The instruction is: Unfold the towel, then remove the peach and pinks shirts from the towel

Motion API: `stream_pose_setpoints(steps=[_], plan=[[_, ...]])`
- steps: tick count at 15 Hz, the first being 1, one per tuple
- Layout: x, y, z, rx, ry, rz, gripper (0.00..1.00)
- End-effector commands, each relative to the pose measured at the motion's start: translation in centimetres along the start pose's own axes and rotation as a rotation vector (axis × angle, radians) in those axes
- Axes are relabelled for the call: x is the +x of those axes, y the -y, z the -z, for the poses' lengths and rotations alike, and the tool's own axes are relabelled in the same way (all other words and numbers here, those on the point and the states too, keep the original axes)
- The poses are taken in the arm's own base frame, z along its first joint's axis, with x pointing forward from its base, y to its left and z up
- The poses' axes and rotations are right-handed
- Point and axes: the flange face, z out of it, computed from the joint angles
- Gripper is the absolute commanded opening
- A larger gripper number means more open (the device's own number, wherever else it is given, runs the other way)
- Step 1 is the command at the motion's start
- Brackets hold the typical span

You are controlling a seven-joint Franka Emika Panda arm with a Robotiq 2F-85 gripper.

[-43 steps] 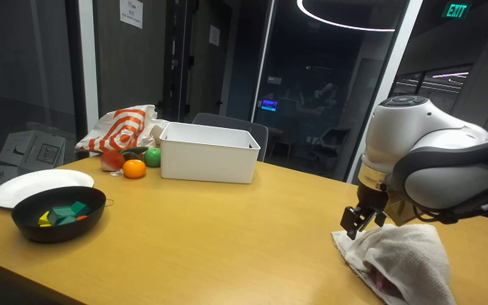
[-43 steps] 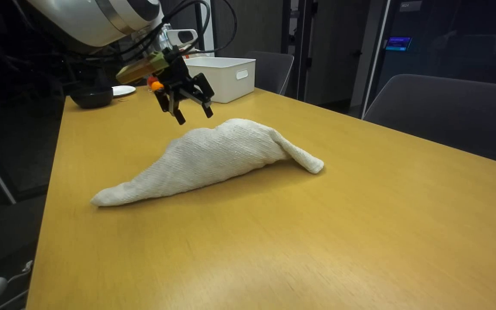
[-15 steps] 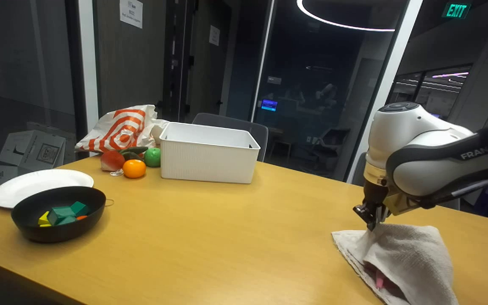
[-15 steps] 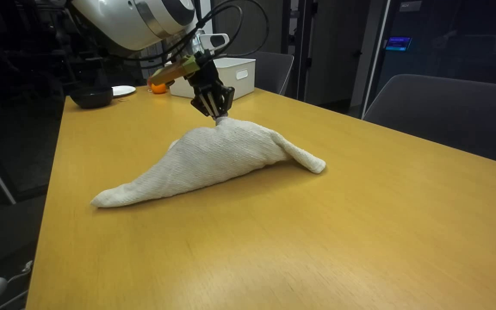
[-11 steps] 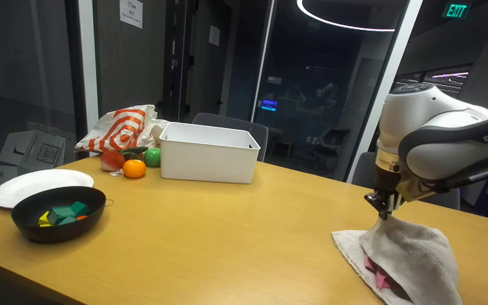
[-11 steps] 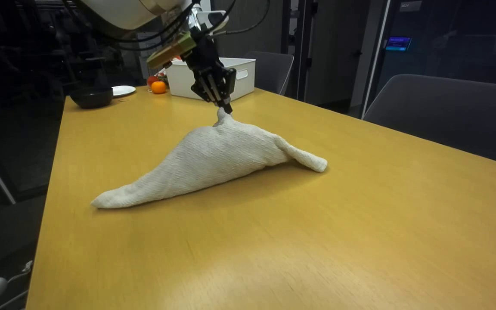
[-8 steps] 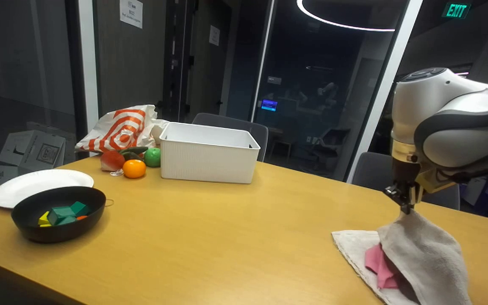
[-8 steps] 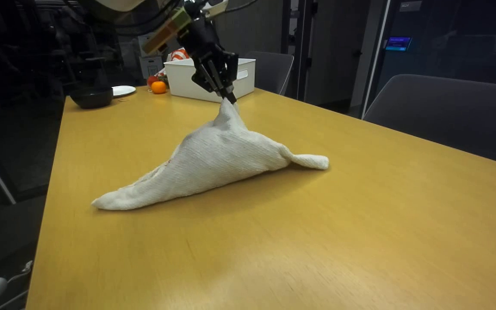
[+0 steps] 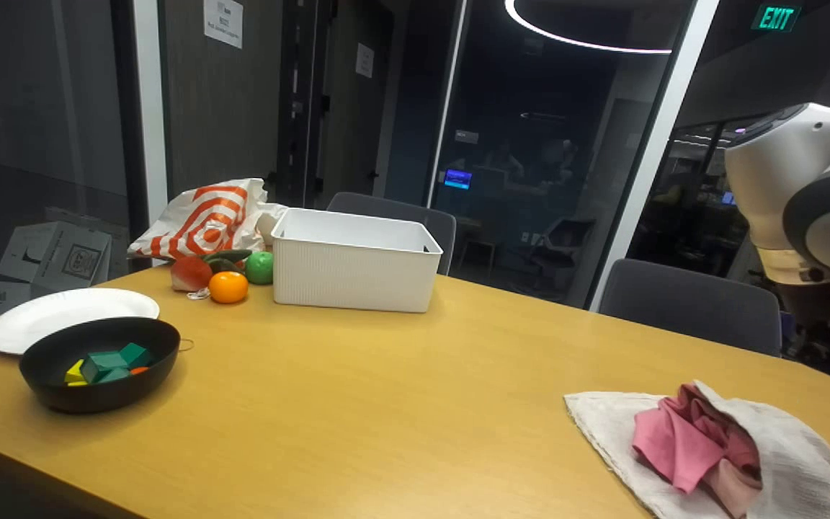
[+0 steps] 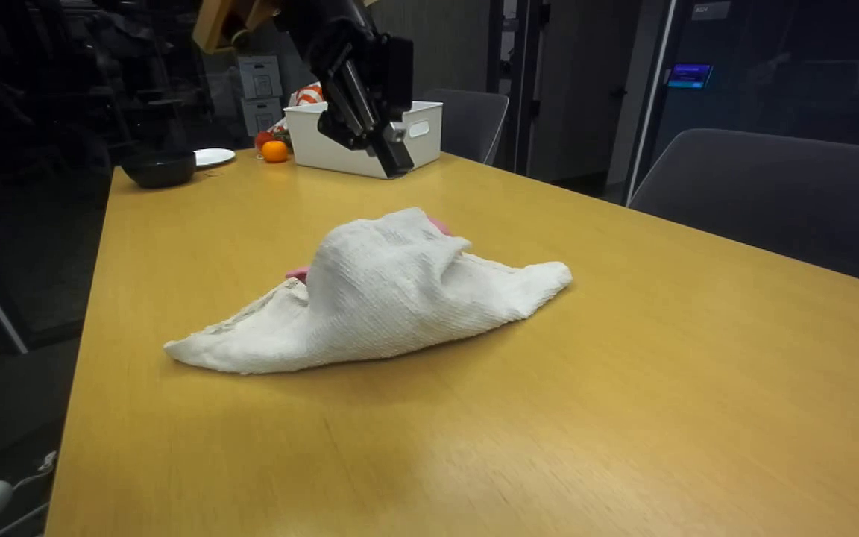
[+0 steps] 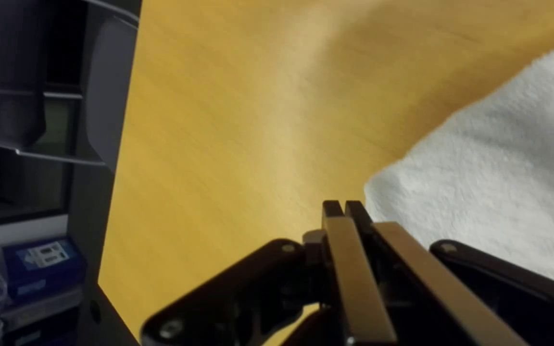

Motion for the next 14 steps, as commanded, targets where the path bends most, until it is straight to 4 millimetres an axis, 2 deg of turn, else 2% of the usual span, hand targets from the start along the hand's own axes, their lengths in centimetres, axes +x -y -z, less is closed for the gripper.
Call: stream_pose_setpoints(steps=[1,2,3,4,8,11,12,14], plan=[[-2.8,-0.2,-3.1,-0.001,0.106,-0.01,0.1],[-2.8,0.1,-3.6,0.044,0.106,-0.029,0.34],[-2.5,0.4,-3.3,0.128,0.092,-0.072,0.35],[-2.1,0.9,-2.8,0.171,0.085,-0.098,0.4],[-1.0,2.2,-0.2,0.368,0.101,-0.205,0.72],[-0.4,3.9,0.3,0.505,0.099,-0.302,0.94],[-0.1,4.5,0.6,0.544,0.078,-0.338,0.99],[0.7,6.1,0.9,0.598,-0.013,-0.396,1.0]])
